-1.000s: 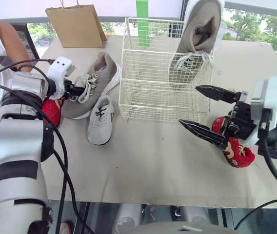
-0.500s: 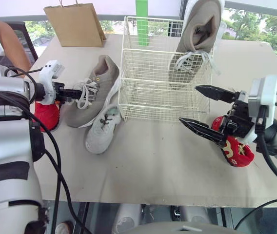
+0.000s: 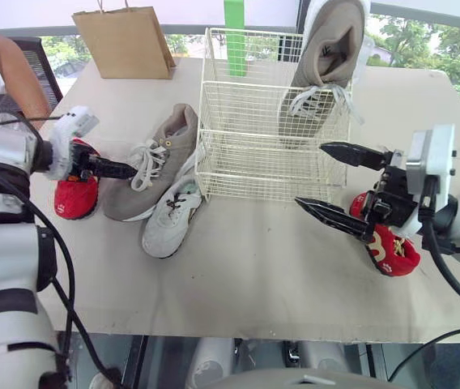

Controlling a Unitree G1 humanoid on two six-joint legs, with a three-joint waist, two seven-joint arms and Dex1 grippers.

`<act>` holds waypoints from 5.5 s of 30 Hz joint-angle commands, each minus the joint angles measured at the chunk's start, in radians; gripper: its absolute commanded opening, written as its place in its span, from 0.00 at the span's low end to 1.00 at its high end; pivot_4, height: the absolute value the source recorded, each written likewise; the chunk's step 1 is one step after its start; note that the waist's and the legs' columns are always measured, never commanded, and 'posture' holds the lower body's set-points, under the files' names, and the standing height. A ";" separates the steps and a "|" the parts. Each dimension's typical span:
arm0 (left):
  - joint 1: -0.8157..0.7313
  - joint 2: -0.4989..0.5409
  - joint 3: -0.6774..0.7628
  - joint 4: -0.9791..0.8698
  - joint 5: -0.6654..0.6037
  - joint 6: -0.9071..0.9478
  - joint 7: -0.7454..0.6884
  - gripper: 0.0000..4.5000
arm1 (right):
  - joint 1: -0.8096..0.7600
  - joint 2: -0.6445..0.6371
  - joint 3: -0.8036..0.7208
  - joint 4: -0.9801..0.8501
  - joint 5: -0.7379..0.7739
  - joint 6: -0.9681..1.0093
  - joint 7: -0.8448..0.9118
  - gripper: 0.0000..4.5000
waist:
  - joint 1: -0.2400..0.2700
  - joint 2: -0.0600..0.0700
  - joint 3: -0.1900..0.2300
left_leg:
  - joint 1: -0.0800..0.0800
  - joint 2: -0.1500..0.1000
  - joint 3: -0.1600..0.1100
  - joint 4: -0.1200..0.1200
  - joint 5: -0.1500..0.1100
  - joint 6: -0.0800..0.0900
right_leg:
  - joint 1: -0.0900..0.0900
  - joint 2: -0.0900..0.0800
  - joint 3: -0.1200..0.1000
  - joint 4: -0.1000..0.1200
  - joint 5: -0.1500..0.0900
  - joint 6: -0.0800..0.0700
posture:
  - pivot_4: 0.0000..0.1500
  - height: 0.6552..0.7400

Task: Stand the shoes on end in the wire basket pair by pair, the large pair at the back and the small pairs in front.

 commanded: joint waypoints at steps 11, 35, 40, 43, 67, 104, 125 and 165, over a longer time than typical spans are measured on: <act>-0.044 -0.210 -0.005 0.256 0.096 -0.245 0.271 0.80 | 0.033 -0.017 -0.040 -0.068 0.036 -0.009 -0.056 1.00 | 0.007 0.001 -0.003 | 0.001 -0.001 0.000 0.001 0.000 0.000 | 0.001 -0.001 0.000 0.001 0.000 0.000 | 1.00 1.00; -0.079 -0.054 0.318 0.064 -0.168 0.132 0.209 0.03 | 0.003 -0.103 -0.001 0.046 -0.010 -0.079 0.201 1.00 | 0.018 -0.006 -0.001 | -0.001 -0.002 -0.002 0.002 0.000 0.001 | 0.000 -0.001 -0.002 0.001 0.000 0.000 | 1.00 1.00; -0.068 -0.050 0.420 -0.196 -0.263 0.253 0.341 0.03 | -0.050 -0.082 0.025 0.106 -0.048 -0.092 0.249 1.00 | 0.021 -0.006 -0.001 | -0.001 -0.001 -0.002 0.002 0.000 0.001 | 0.001 -0.003 -0.002 0.001 0.000 0.000 | 1.00 1.00; -0.064 -0.132 0.532 -0.405 -0.337 0.240 0.519 0.03 | -0.066 -0.069 0.028 0.127 -0.075 -0.103 0.259 1.00 | 0.023 -0.006 -0.001 | -0.001 -0.001 -0.003 0.002 0.000 0.001 | 0.001 -0.006 -0.001 0.001 0.000 0.000 | 1.00 1.00; 0.066 -0.909 0.361 -0.642 -0.101 -1.013 1.430 0.03 | -0.046 0.004 -0.208 0.085 -0.158 -0.148 -0.020 1.00 | 0.023 -0.006 -0.002 | 0.000 -0.005 0.001 0.001 0.000 0.000 | 0.000 -0.010 0.005 0.002 0.001 0.001 | 1.00 1.00; 0.295 -0.928 0.257 -0.686 -0.160 -0.897 1.455 0.89 | -0.030 -0.024 -0.213 0.091 -0.124 -0.141 -0.045 1.00 | 0.018 0.002 -0.007 | 0.015 -0.005 0.001 -0.002 0.000 0.001 | 0.013 -0.003 0.004 0.001 0.001 0.002 | 1.00 1.00; 0.602 -0.784 0.270 -1.321 -0.424 -0.447 1.216 0.89 | -0.068 -0.004 -0.143 0.159 -0.168 -0.155 0.042 1.00 | 0.023 0.002 -0.007 | 0.015 -0.004 0.000 -0.002 0.000 0.001 | 0.014 -0.003 0.006 -0.001 0.001 0.001 | 1.00 1.00; 0.872 -0.237 0.179 -1.729 -1.181 0.198 0.667 0.95 | 0.689 -0.185 -0.749 0.193 -0.359 0.246 0.079 1.00 | 0.023 0.006 -0.007 | 0.017 0.000 0.000 -0.005 -0.001 0.001 | 0.021 0.001 0.006 -0.014 0.000 0.001 | 1.00 1.00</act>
